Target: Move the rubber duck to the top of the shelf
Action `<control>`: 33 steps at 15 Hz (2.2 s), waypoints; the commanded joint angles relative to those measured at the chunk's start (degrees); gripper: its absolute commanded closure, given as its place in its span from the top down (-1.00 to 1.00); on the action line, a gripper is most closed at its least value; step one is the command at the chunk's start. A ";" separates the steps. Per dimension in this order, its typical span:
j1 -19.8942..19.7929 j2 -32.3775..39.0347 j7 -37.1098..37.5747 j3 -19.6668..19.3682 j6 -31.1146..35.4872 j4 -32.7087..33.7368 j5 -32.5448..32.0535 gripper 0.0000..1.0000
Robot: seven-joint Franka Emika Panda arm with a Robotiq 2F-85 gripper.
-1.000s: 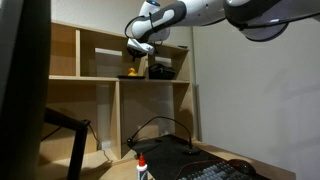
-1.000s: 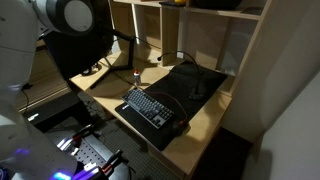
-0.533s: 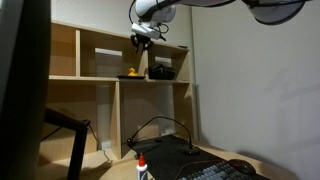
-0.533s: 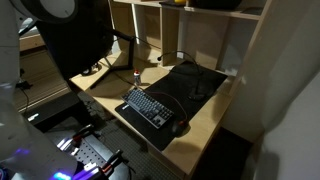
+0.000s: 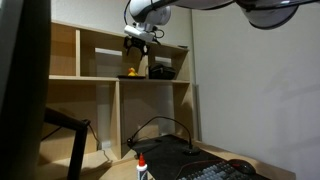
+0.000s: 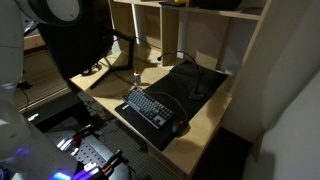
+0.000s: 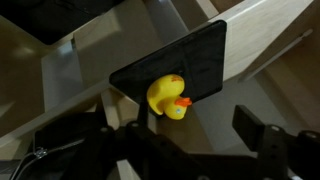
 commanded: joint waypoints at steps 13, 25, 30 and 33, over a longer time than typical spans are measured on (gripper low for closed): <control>4.09 13.96 10.31 -7.83 11.91 8.51 -11.27 1.00; 5.56 24.00 15.91 -15.93 21.10 17.72 -19.03 1.00; 5.42 25.33 16.85 -17.50 20.69 18.98 -18.92 0.46; 5.24 25.03 17.23 -17.76 20.56 18.72 -18.54 0.04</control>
